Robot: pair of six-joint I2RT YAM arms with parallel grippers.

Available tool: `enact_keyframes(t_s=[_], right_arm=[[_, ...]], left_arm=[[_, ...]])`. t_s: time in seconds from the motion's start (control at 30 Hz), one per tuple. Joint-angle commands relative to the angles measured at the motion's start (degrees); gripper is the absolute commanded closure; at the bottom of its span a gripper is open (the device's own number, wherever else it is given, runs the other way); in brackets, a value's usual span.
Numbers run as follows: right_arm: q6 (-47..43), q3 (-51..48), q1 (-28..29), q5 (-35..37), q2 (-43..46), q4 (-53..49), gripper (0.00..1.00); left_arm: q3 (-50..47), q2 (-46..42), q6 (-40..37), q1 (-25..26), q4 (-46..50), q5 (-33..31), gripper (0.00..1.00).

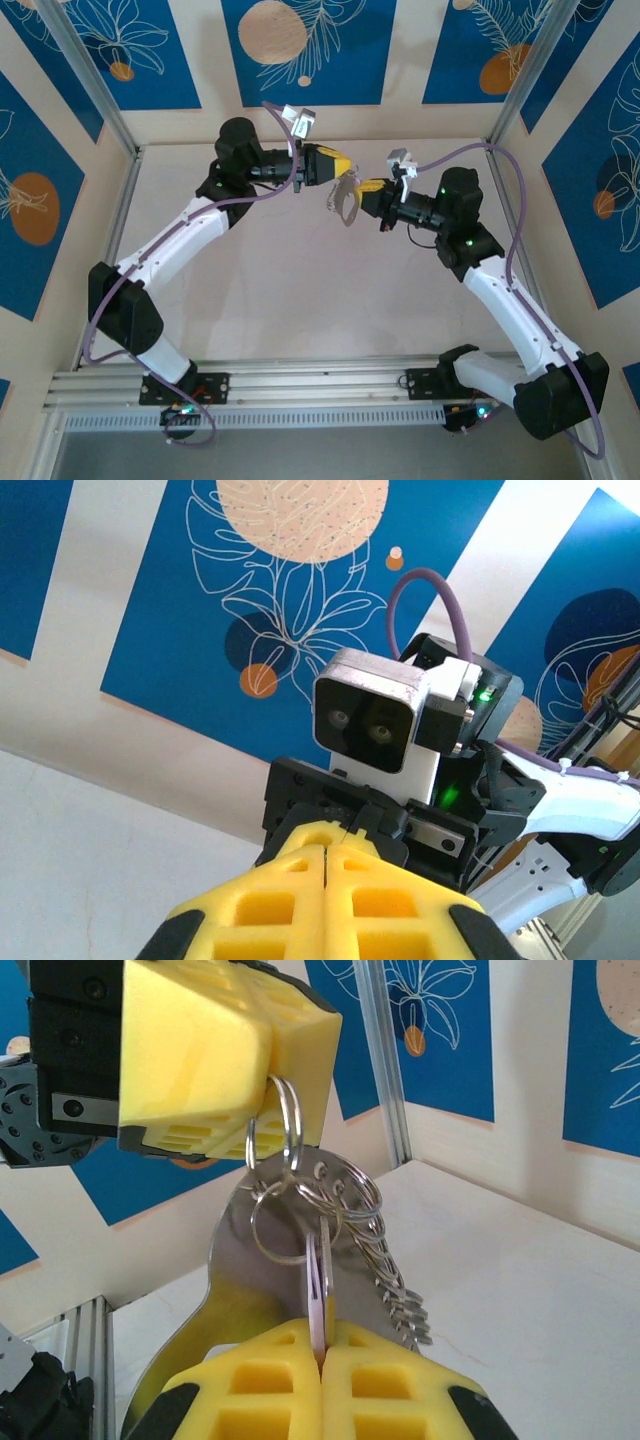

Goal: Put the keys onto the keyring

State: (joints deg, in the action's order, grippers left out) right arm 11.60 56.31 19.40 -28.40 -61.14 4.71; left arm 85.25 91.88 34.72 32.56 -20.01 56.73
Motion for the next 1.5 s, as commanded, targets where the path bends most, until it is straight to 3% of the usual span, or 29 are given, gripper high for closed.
enact_keyframes(t_s=[0.0,0.43,1.13,1.33,1.47], right_arm=[[-2.82,2.96,-0.62,1.97,2.38,-4.43,1.0],[-7.09,9.95,-1.75,4.19,0.96,-11.95,1.0],[-7.2,14.3,-2.01,8.06,-1.65,-14.81,1.0],[-7.13,15.33,-2.17,9.18,-2.13,-16.11,1.0],[-6.77,15.99,-2.48,9.35,-2.79,-16.78,1.0]], left_arm=[[2.2,-1.88,-2.0,0.44,0.33,0.4,1.0],[2.02,-2.13,-2.31,0.43,0.72,0.58,1.0],[1.52,-2.06,-2.89,0.52,1.12,-0.35,1.0],[-0.07,-2.56,-2.81,0.5,0.02,-1.08,0.77],[-1.64,-3.42,-3.77,0.39,0.23,-2.01,0.71]])
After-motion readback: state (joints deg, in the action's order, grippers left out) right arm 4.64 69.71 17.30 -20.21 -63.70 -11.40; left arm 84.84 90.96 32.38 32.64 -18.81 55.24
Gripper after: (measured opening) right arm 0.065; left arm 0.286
